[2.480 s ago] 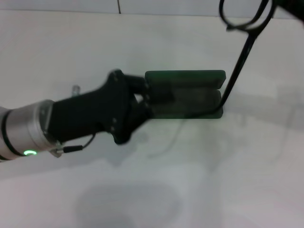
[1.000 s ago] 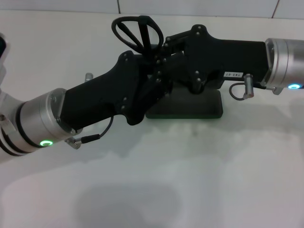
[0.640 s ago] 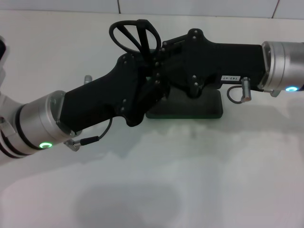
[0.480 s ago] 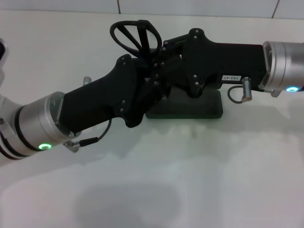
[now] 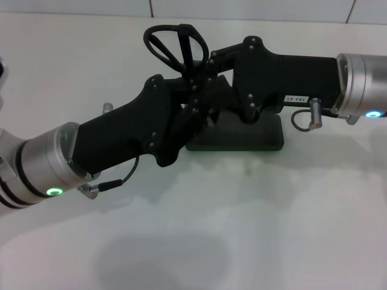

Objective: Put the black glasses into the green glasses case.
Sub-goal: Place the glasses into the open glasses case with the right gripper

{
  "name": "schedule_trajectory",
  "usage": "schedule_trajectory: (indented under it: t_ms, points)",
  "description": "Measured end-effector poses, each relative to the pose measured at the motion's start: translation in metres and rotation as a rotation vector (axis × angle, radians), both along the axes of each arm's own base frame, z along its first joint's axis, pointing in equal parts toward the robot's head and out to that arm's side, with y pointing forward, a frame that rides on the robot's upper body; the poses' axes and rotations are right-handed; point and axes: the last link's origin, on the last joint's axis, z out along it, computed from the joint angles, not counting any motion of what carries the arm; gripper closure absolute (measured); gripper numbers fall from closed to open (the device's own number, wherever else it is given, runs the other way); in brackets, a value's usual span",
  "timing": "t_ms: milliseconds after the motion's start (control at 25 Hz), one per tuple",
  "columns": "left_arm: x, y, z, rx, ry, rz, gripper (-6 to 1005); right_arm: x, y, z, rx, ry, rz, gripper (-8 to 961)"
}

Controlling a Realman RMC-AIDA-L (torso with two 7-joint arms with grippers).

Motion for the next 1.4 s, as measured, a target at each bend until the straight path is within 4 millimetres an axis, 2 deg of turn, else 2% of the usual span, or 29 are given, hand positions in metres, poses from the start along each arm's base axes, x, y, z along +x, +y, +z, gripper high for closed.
schedule_trajectory:
  t_ms: [1080, 1400]
  points:
    - [0.0, 0.0, 0.0, -0.001, 0.001, 0.001, 963, -0.003, 0.0, -0.002, -0.006, -0.001, 0.003, 850]
    - [-0.013, -0.01, 0.003, -0.003, 0.001, 0.031, 962, 0.002, 0.015, -0.003, 0.056, -0.064, -0.051, 850]
